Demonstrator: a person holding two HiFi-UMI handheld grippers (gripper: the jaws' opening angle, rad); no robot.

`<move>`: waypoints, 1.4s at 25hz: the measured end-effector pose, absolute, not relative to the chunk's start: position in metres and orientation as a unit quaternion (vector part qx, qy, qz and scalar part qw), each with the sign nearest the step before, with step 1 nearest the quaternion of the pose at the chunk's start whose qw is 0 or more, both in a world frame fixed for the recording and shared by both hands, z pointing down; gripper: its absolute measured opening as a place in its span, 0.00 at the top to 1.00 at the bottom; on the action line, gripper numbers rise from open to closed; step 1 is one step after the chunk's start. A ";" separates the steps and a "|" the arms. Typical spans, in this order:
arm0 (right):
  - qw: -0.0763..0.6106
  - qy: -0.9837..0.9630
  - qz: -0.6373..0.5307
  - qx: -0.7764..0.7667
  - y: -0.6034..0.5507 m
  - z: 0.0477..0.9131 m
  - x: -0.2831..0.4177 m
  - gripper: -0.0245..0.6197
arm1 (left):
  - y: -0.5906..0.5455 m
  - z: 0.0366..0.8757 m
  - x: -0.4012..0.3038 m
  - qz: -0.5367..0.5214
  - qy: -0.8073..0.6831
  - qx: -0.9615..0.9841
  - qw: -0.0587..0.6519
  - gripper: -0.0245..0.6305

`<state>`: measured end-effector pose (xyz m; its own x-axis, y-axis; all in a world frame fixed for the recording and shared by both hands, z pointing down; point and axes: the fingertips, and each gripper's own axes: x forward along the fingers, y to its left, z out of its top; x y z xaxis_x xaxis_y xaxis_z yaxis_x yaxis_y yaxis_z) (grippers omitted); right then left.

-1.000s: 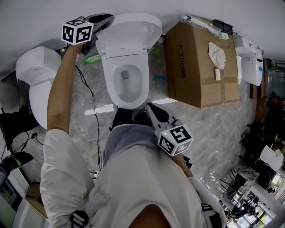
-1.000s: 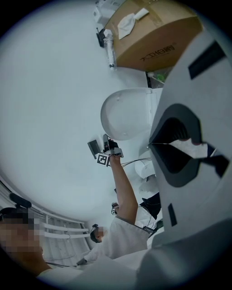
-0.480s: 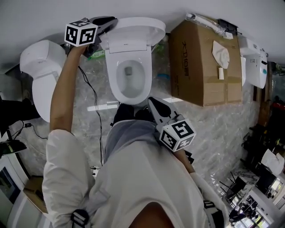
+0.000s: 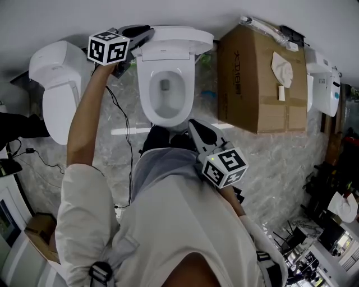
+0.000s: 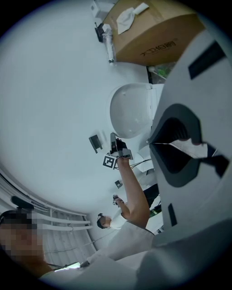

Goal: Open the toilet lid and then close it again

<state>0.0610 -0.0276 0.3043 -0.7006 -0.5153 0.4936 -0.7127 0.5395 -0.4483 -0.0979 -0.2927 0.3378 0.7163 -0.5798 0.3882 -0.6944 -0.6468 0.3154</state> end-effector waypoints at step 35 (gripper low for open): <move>0.158 -0.867 0.330 0.339 -0.015 0.312 0.065 0.95 | -0.176 0.380 -0.071 0.164 -0.366 0.894 0.201 0.86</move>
